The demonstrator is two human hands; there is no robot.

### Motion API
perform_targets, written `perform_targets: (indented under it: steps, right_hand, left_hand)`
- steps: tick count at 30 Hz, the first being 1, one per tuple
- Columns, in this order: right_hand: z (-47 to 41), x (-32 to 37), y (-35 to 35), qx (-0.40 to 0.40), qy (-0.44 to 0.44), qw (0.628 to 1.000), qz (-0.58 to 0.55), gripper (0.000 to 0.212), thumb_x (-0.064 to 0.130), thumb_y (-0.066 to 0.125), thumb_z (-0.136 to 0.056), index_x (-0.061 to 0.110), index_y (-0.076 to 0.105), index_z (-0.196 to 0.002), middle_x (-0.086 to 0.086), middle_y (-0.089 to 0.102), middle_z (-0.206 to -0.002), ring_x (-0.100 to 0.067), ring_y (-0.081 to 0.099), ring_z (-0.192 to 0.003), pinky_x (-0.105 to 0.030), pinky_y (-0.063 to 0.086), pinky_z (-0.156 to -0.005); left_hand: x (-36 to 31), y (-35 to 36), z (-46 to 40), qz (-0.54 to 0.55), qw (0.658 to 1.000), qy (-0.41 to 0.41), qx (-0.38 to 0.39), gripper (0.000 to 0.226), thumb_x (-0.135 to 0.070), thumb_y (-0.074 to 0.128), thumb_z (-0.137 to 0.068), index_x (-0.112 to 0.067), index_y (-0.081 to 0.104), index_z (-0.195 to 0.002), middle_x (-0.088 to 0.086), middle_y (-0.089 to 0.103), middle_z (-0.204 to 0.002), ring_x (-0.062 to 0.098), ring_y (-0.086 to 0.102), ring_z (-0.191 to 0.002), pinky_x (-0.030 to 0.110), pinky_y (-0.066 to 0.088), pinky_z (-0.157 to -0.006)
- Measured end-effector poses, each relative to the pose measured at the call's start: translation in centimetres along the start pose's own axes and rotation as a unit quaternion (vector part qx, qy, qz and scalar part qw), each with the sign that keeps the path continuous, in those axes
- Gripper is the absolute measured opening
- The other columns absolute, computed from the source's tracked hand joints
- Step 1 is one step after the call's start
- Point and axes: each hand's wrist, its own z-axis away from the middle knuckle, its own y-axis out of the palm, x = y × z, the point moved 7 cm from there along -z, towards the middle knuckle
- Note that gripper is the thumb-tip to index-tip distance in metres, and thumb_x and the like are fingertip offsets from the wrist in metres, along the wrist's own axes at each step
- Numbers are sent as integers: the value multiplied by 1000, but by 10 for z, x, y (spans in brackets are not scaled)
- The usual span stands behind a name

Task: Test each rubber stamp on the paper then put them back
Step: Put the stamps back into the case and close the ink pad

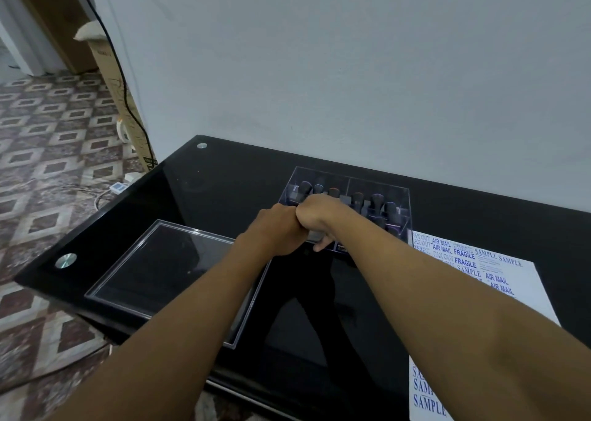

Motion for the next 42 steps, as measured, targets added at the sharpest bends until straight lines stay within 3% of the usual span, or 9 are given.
perform_targets:
  steps: [4, 8, 14, 18, 24, 29, 33, 36, 42]
  right_hand:
    - [10, 1, -4, -36, -24, 998, 45, 35, 10, 29, -99, -5, 50, -122, -28, 53, -122, -39, 70, -81, -41, 60, -78]
    - [18, 3, -6, -95, -64, 991, 72, 24, 7, 35, -94, 3, 50, -76, -23, 64, -106, -34, 64, -88, -37, 55, -81]
    - [38, 7, -9, -204, -143, 968, 28, 16, 19, 48, -87, 6, 54, -81, -10, 58, -87, -22, 54, -71, -28, 40, -54]
    - [52, 8, 19, -204, -165, 964, 30, 23, 28, 52, -88, 7, 58, -78, -12, 59, -76, -31, 58, -74, -28, 37, -58]
    - [64, -16, 90, -37, -73, 995, -65, 30, 29, 56, -86, 1, 62, -76, -15, 69, -67, -26, 67, -46, -34, 58, -57]
    - [77, -22, 103, -58, -61, 994, -76, 25, 26, 62, -86, 6, 47, -86, -15, 68, -84, -27, 69, -61, -33, 57, -62]
    - [82, -16, 111, -73, -86, 992, -59, 10, 25, 65, -79, 15, 65, -78, -6, 69, -80, -28, 67, -77, -39, 57, -74]
    - [85, -16, 118, -64, -91, 990, -83, 4, 21, 64, -77, 24, 67, -77, 1, 70, -78, -23, 67, -75, -35, 57, -72]
    - [93, -13, 99, -77, -154, 978, -120, 12, 7, 62, -80, 15, 65, -89, 4, 71, -81, -13, 64, -74, -21, 44, -57]
  left_hand:
    - [-2, -2, 3, 4, 1000, -10, 10, 29, -21, 39, -96, -12, 56, -117, 8, 63, -112, 29, 58, -96, 42, 47, -89]
    - [-3, 0, 7, 42, 999, -13, 24, 31, -22, 40, -98, -13, 53, -124, 11, 57, -121, 29, 52, -109, 43, 42, -93]
    - [15, -16, 18, 197, 975, 6, -106, 15, -12, 57, -87, -15, 67, -97, 6, 68, -102, 24, 63, -92, 43, 53, -84]
    - [55, -43, 56, 230, 947, -20, -223, 21, -9, 56, -88, -12, 72, -100, 8, 68, -105, 24, 63, -93, 41, 53, -85]
    - [163, -45, 126, 128, 946, -199, -219, 24, -18, 50, -93, -13, 68, -109, 9, 61, -115, 28, 58, -105, 43, 48, -95]
    - [231, -6, 178, 35, 923, -369, -105, 29, -26, 46, -95, -6, 57, -113, 16, 49, -122, 38, 47, -116, 52, 44, -95]
    - [235, 5, 183, 59, 922, -364, -120, 16, -19, 48, -92, -7, 58, -90, 18, 52, -112, 37, 49, -109, 50, 46, -90]
    - [238, 9, 178, 73, 923, -352, -134, 26, -13, 50, -85, -13, 36, -63, 20, 58, -96, 38, 54, -99, 45, 46, -80]
    - [222, -22, 186, 166, 893, -356, -218, 15, -3, 52, -83, 5, 64, -81, 22, 66, -92, 35, 60, -93, 41, 50, -81]
